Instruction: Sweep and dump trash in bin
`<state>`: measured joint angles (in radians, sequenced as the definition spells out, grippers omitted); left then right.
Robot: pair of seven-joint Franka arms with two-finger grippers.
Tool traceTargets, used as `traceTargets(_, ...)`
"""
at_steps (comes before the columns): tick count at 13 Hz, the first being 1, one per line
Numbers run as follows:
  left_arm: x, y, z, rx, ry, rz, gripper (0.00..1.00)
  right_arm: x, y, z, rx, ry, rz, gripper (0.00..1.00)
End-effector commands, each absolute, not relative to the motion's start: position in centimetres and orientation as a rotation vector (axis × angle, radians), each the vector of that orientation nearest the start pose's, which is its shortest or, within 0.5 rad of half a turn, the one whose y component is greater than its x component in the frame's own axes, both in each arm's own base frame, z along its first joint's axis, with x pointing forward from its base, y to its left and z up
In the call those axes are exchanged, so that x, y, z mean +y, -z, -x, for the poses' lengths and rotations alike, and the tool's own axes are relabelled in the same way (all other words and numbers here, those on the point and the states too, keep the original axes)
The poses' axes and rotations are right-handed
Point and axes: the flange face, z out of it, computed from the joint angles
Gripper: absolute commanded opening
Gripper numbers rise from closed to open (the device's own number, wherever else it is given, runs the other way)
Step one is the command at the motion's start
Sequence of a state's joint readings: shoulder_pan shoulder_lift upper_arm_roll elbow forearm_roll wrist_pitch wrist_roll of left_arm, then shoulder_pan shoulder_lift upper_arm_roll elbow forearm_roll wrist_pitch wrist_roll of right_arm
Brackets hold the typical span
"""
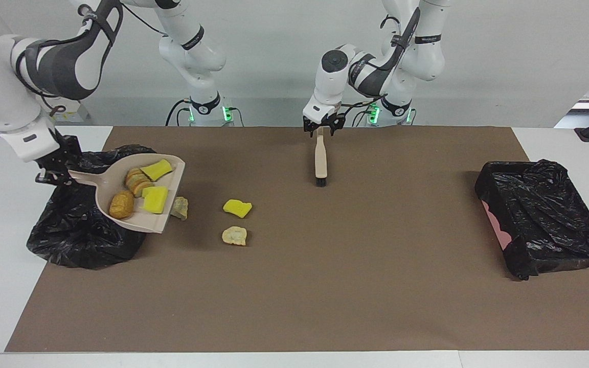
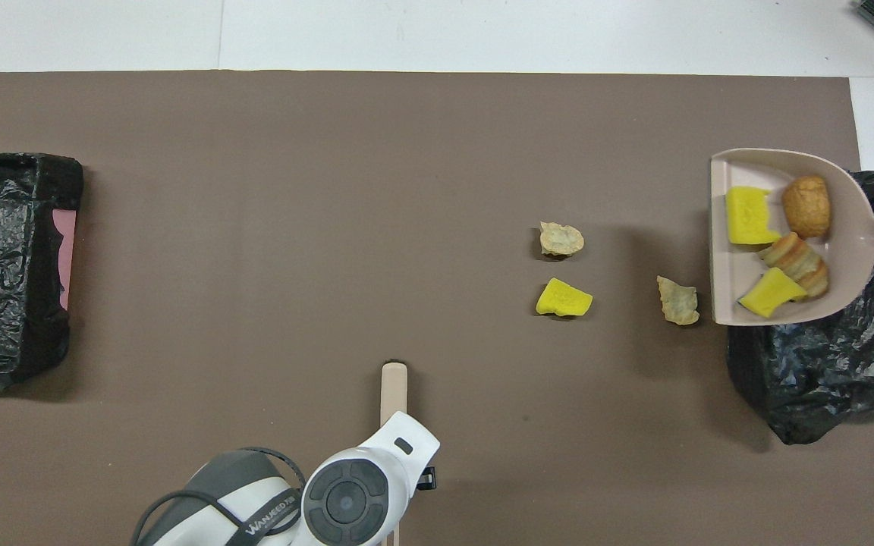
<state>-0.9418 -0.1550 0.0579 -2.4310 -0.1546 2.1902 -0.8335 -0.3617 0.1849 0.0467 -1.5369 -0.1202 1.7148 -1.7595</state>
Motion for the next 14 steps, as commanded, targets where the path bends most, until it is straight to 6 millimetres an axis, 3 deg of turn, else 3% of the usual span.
traceTargets(1,-35.3,-36.4,-34.5,-0.039,-0.193,3.128,1.00,-25.1,-55.4,-56.3,-2.188,-0.314,2.373,0.00)
traceTargets(4,-32.7,-36.8,-41.1,0.009,-0.141,3.130,1.00,-28.5,-56.0,-55.1,-2.241,-0.545,2.438,0.00)
traceTargets(7,-28.7,-40.2,-46.4,0.084,0.001,3.139,1.00,-29.4,-56.2,-53.8,-2.237,-0.777,2.491,0.00)
traceTargets(9,-24.9,-44.3,-49.8,0.066,0.114,3.173,1.00,-28.0,-55.7,-53.1,-2.210,-0.995,2.560,0.00)
traceTargets(12,-18.1,-52.3,-53.7,0.171,0.213,3.168,1.00,-24.4,-54.1,-50.8,-2.227,-1.222,2.554,0.00)
traceTargets(14,-14.0,-56.9,-55.5,0.249,0.249,3.149,1.00,-24.7,-54.9,-49.9,-2.216,-1.282,2.576,0.00)
